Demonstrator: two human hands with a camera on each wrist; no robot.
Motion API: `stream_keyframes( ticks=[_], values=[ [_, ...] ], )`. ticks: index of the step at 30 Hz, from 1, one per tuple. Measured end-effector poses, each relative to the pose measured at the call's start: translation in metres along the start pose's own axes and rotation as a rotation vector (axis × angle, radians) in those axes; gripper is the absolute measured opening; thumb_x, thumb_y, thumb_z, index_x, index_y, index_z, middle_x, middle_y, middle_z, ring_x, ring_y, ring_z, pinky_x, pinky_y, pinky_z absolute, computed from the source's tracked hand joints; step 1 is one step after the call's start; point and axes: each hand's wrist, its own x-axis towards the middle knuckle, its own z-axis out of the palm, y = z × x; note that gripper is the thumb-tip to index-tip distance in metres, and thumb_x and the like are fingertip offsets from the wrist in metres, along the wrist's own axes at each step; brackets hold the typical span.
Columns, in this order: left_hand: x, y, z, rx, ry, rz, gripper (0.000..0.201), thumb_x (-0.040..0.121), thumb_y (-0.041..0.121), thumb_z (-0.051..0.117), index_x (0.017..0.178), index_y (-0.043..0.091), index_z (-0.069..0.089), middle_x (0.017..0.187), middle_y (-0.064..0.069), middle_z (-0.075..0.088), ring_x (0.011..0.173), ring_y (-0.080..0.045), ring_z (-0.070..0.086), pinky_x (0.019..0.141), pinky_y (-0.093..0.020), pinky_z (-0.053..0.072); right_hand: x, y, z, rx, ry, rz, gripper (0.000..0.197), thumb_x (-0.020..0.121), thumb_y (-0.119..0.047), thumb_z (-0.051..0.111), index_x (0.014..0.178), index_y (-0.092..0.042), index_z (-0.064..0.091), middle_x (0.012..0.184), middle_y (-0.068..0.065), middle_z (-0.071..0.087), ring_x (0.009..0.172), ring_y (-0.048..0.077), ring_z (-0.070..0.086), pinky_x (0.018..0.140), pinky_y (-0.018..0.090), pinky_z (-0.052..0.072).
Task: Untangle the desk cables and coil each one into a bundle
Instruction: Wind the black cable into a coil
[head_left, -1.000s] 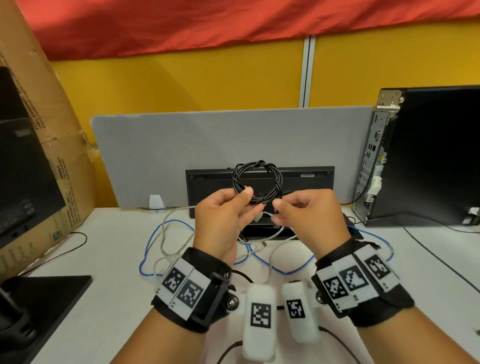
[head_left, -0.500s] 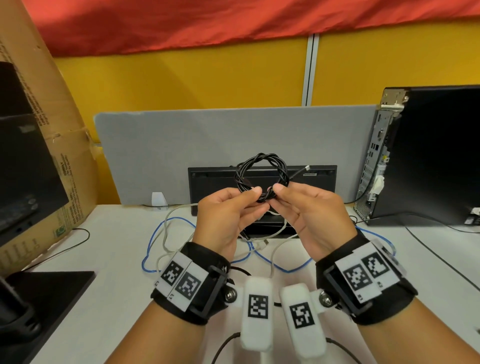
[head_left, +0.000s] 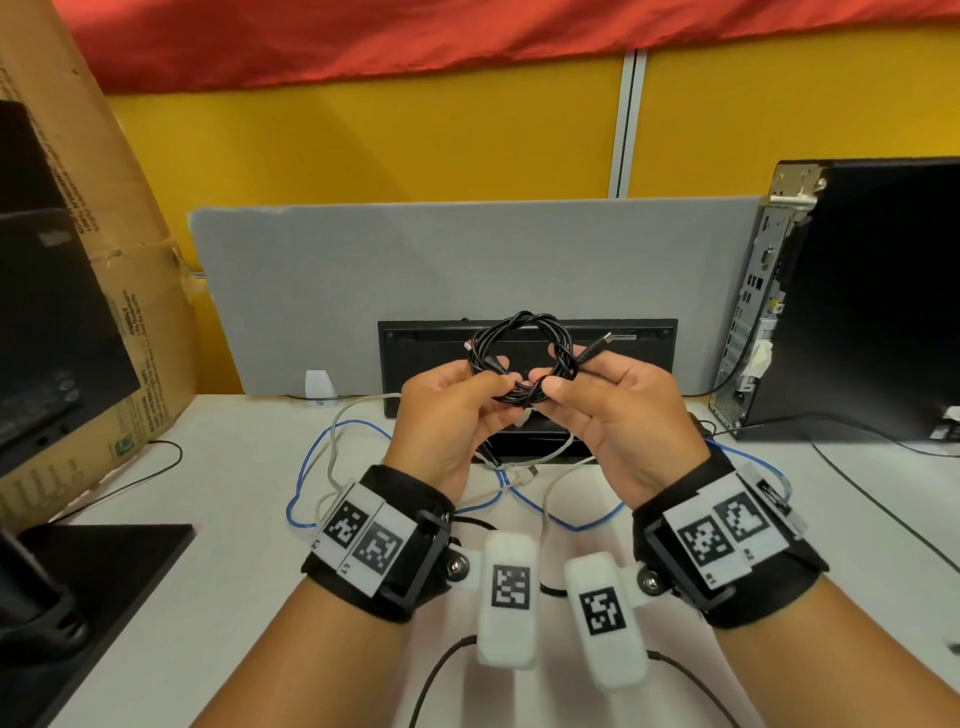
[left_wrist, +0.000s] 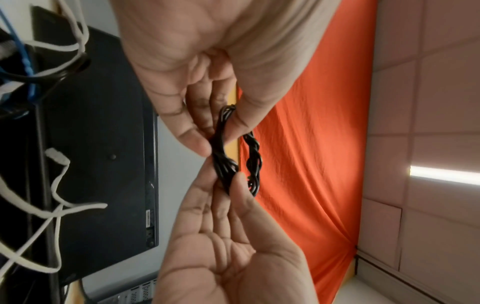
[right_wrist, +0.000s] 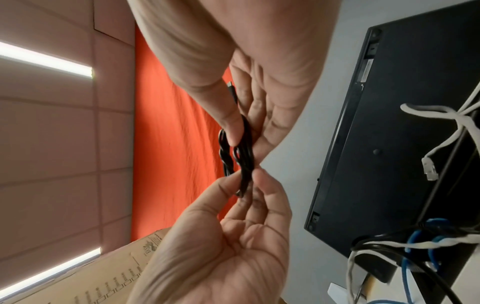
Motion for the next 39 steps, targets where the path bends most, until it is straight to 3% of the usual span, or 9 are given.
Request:
stream_keyframes(
  ticks=[7,13,15,18,26,31,33,35,39],
  values=[
    [-0.002,-0.002,0.004,0.020,0.050,0.069,0.012,0.086,-0.001,0.064,0.089,0.005,0.074,0.085,-0.012,0.076,0.077,-0.019,0.074,0.064,-0.025,0.057,0.000,0.005,0.004,-0.119,0.008,-0.094,0.036,0.079,0.007,0.070,0.114,-0.004,0.064,0.095,0.012,0.076,0.093,0.024,0.072,0.084,0.036,0.057],
    [-0.004,0.003,0.002,0.030,-0.031,0.031,0.014,0.087,-0.003,0.062,0.095,0.002,0.071,0.089,-0.014,0.075,0.083,-0.025,0.074,0.065,-0.027,0.058,0.000,0.002,0.003,-0.212,-0.026,-0.176,0.027,0.079,0.011,0.068,0.095,-0.011,0.072,0.093,0.009,0.076,0.091,0.022,0.073,0.079,0.030,0.058],
    [-0.005,0.004,0.004,0.023,-0.043,0.069,0.016,0.087,-0.004,0.061,0.099,0.004,0.068,0.087,-0.013,0.075,0.083,-0.027,0.074,0.066,-0.031,0.059,0.003,-0.001,0.000,-0.209,-0.021,-0.165,0.030,0.078,0.014,0.066,0.089,-0.013,0.072,0.091,0.009,0.076,0.090,0.023,0.073,0.076,0.028,0.057],
    [-0.006,0.005,0.008,0.047,-0.048,0.150,0.013,0.089,0.002,0.059,0.093,0.007,0.071,0.087,-0.017,0.073,0.083,-0.030,0.073,0.067,-0.038,0.060,0.007,-0.005,-0.004,-0.175,0.000,-0.119,0.034,0.077,0.016,0.062,0.081,-0.016,0.072,0.085,0.008,0.075,0.083,0.021,0.073,0.069,0.026,0.055],
    [-0.003,0.005,0.007,0.223,0.005,0.282,0.020,0.091,0.010,0.058,0.078,0.005,0.072,0.077,-0.016,0.072,0.074,-0.025,0.072,0.069,-0.042,0.061,0.004,-0.004,-0.003,-0.185,-0.004,-0.085,0.027,0.081,0.008,0.067,0.101,-0.010,0.067,0.096,0.012,0.075,0.092,0.028,0.072,0.081,0.041,0.059],
    [-0.003,0.008,0.005,0.059,-0.105,0.107,0.024,0.094,0.019,0.057,0.080,0.006,0.071,0.079,-0.012,0.068,0.078,-0.023,0.066,0.087,-0.050,0.056,0.001,-0.008,-0.001,-0.191,-0.042,-0.101,0.035,0.083,0.015,0.059,0.108,-0.009,0.066,0.081,0.007,0.072,0.094,0.032,0.070,0.090,0.044,0.054],
    [-0.005,0.008,0.006,0.001,-0.142,0.031,0.027,0.095,0.023,0.057,0.077,0.010,0.072,0.079,-0.011,0.068,0.079,-0.023,0.066,0.089,-0.047,0.054,0.000,-0.010,-0.001,-0.177,-0.065,-0.114,0.040,0.082,0.022,0.052,0.109,-0.005,0.064,0.077,0.010,0.070,0.096,0.038,0.068,0.095,0.047,0.051],
    [-0.005,0.005,0.006,0.046,-0.132,0.026,0.026,0.096,0.024,0.056,0.085,0.009,0.074,0.084,-0.012,0.071,0.082,-0.023,0.069,0.082,-0.040,0.059,-0.001,-0.012,-0.001,-0.156,-0.090,-0.120,0.046,0.081,0.027,0.045,0.108,-0.006,0.063,0.076,0.012,0.067,0.097,0.042,0.066,0.097,0.047,0.051],
    [-0.004,0.005,0.004,0.181,-0.138,0.013,0.024,0.096,0.027,0.057,0.093,0.011,0.075,0.091,-0.012,0.075,0.079,-0.018,0.071,0.065,-0.022,0.056,0.002,-0.014,-0.002,-0.114,-0.084,-0.107,0.058,0.080,0.031,0.038,0.114,-0.009,0.063,0.085,0.008,0.062,0.091,0.023,0.066,0.089,0.034,0.053]
  ],
)
